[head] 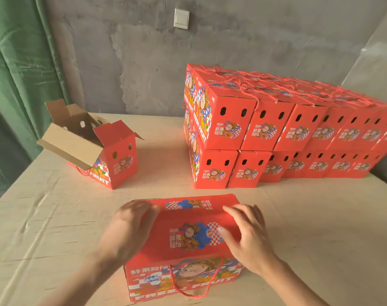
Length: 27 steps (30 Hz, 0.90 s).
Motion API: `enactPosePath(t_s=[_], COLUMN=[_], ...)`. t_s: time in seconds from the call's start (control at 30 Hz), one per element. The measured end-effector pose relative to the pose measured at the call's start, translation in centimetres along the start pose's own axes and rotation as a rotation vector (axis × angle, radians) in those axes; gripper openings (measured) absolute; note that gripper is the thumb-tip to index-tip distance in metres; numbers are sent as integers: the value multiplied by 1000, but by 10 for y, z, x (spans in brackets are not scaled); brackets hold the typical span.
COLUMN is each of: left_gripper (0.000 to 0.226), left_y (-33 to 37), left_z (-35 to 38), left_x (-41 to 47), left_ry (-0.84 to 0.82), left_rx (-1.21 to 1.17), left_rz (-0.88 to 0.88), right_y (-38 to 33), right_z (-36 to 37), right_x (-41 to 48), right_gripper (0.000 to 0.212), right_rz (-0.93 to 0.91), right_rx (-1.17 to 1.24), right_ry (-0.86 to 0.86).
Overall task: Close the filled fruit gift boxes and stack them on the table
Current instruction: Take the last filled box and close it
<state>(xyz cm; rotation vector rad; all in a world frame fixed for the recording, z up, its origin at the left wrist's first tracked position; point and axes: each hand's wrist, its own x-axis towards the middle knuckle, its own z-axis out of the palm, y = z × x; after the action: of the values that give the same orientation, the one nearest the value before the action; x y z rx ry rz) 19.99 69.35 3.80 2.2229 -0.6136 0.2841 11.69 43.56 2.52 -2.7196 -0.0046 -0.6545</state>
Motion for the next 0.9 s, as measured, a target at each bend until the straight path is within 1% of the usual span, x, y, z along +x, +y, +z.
enactPosePath(t_s=[0.07,0.1,0.13,0.2,0.23,0.27,0.3,0.33,0.37,0.4,0.43,0.47,0.5,0.53,0.57,0.6,0.63,0.7,0.73,0.77,0.83,0.87,0.9], left_gripper=[16,15,21,44,58,68,78,83,84,81,76,66,54,42,30,21,18,24,28,31,28,24,21], left_y=[-10,-16,-22,-29,-31,-33,-35,-36,-34,-31,-29,-29,-28,-26,-25,-24,-23,-23,-24,-25,-29,-31,-33], left_z=[-14,-19,-24,-29,-26,-20,-11,-2,5,7,5,1,-5,-10,-14,-17,-17,-14,-11,-8,-4,-3,-2], left_x=[15,22,28,37,40,42,44,45,46,47,49,51,53,56,61,66,71,78,79,79,79,77,76], left_ry=[83,56,-34,-305,-456,-596,-698,-747,-734,-670,-565,-446,-321,-188,-54,68,158,232,250,278,347,360,343], left_rx=[-87,-145,-222,-295,-228,-55,185,415,554,582,500,339,168,47,-1,-7,9,37,30,19,-22,-53,-75], left_rz=[-107,-154,-199,-291,-323,-317,-270,-202,-146,-112,-105,-127,-164,-201,-235,-271,-308,-374,-401,-425,-455,-448,-427], right_y=[6,8,9,11,13,14,15,17,18,19,20,23,27,33,36,42,46,55,58,60,64,65,67], right_z=[-14,-20,-26,-34,-37,-39,-41,-42,-41,-40,-39,-38,-37,-36,-36,-35,-33,-31,-30,-29,-28,-29,-29], right_x=[-3,-6,-8,-14,-17,-19,-21,-22,-23,-24,-24,-25,-26,-27,-29,-32,-34,-37,-37,-35,-34,-34,-34], right_gripper=[43,38,34,28,26,25,25,25,27,32,40,46,44,35,26,24,27,37,38,33,13,11,14], right_rz=[-76,-100,-115,-140,-161,-176,-174,-148,-83,14,123,210,251,246,224,212,209,189,159,127,77,53,25], right_rx=[74,126,178,262,296,325,355,399,477,590,718,836,922,953,950,939,934,917,884,859,839,816,801], right_ry=[29,50,65,96,128,168,209,242,262,255,222,167,100,19,-76,-155,-205,-245,-260,-278,-321,-343,-369])
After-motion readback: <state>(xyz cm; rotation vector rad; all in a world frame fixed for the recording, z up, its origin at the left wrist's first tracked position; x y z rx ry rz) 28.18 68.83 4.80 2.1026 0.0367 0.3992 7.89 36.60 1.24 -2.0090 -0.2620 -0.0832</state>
